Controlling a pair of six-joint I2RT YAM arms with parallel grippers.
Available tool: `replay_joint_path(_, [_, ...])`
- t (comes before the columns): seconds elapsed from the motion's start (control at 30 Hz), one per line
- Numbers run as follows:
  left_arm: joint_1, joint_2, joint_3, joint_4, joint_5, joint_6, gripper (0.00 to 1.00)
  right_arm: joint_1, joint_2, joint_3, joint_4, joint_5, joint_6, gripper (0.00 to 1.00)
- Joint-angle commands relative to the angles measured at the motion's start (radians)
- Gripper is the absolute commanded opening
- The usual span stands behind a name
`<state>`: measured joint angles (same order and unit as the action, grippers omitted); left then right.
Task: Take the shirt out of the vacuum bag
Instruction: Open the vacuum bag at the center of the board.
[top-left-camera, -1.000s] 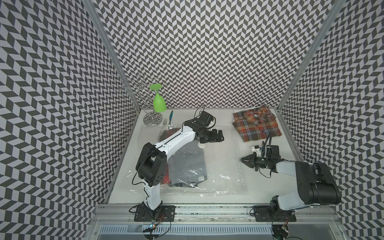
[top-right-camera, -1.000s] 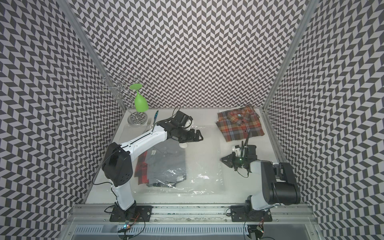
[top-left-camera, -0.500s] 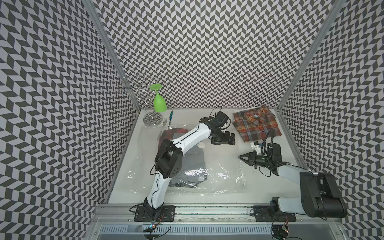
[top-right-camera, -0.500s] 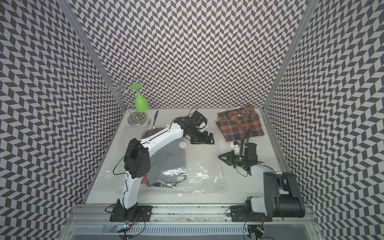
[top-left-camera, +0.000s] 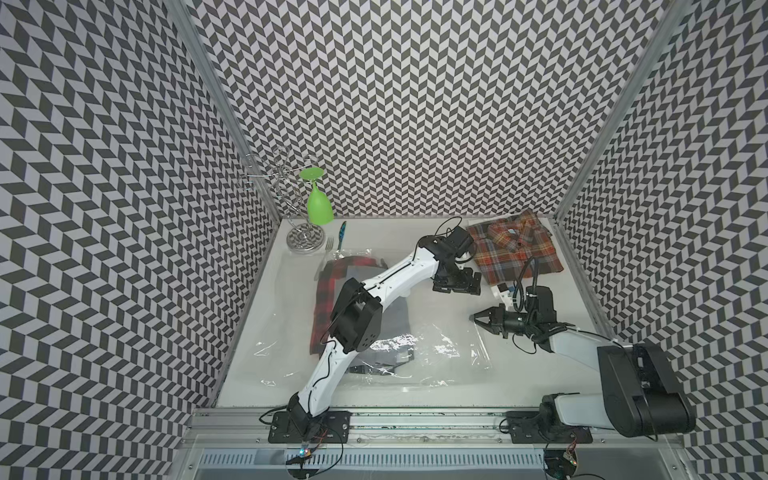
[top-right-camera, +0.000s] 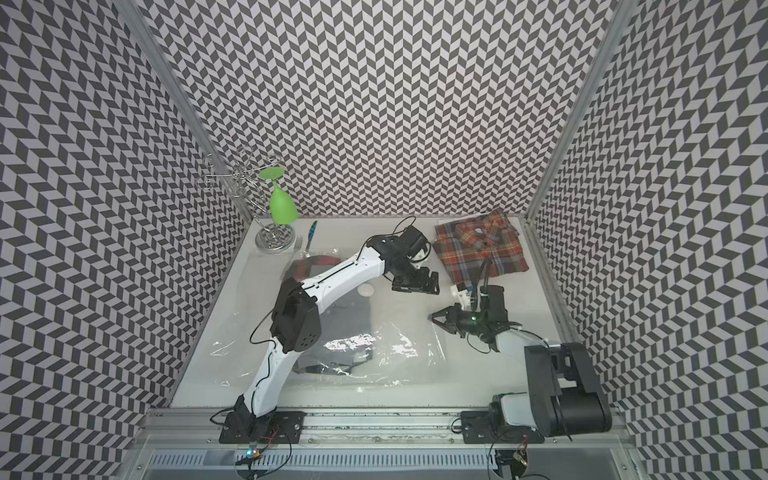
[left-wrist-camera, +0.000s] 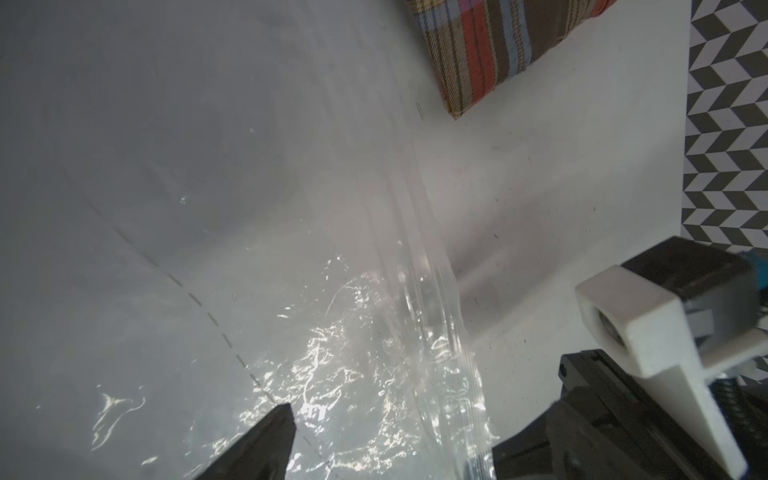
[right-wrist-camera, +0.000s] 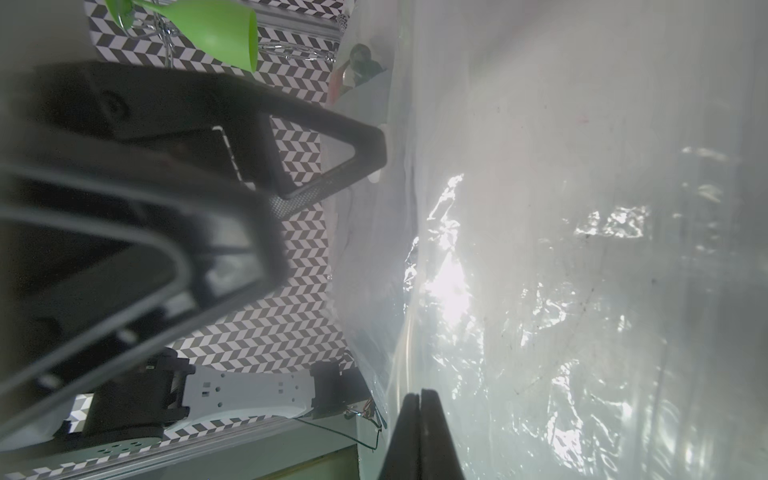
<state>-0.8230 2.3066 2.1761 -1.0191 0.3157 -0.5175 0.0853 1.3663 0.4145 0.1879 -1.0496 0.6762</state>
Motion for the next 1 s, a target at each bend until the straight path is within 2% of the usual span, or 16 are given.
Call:
replay_joint_path(0.0, [-0.015, 0.027, 0.04, -0.038, -0.014, 0.005, 0.97, 0.023, -0.025, -0.004, 0.075, -0.017, -0.017, 0.02])
replay_joint_path(0.17, [-0.02, 0.052, 0.035, -0.038, -0.03, 0.003, 0.93, 0.037, -0.044, -0.005, 0.085, -0.012, -0.015, 0.01])
replay_joint_path(0.27, [-0.02, 0.064, 0.037, -0.023, -0.018, 0.005, 0.84, 0.04, -0.05, -0.007, 0.079, -0.008, -0.015, 0.0])
replay_joint_path(0.33, [-0.021, 0.068, 0.036, -0.014, -0.004, 0.006, 0.73, 0.043, -0.05, -0.01, 0.082, -0.01, -0.016, 0.0])
replay_joint_path(0.4, [-0.021, 0.071, 0.041, -0.011, 0.007, 0.01, 0.56, 0.044, -0.048, -0.012, 0.083, -0.015, -0.017, 0.0])
replay_joint_path(0.47, [-0.021, 0.068, 0.045, -0.017, 0.005, 0.016, 0.35, 0.044, -0.049, -0.011, 0.072, -0.014, -0.026, 0.0])
replay_joint_path(0.57, [-0.021, 0.055, 0.048, -0.03, -0.016, 0.028, 0.16, 0.044, -0.052, -0.014, 0.059, -0.011, -0.037, 0.0])
replay_joint_path(0.67, [-0.02, 0.041, 0.05, -0.042, -0.032, 0.04, 0.01, 0.043, -0.038, -0.011, 0.06, -0.005, -0.04, 0.0])
replay_joint_path(0.8, [-0.018, 0.023, 0.051, -0.05, -0.035, 0.038, 0.0, 0.041, 0.009, 0.01, 0.084, -0.003, -0.018, 0.0])
replay_joint_path(0.97, [-0.018, -0.001, 0.063, -0.066, -0.032, 0.037, 0.0, 0.039, 0.091, 0.04, 0.17, -0.001, 0.056, 0.08])
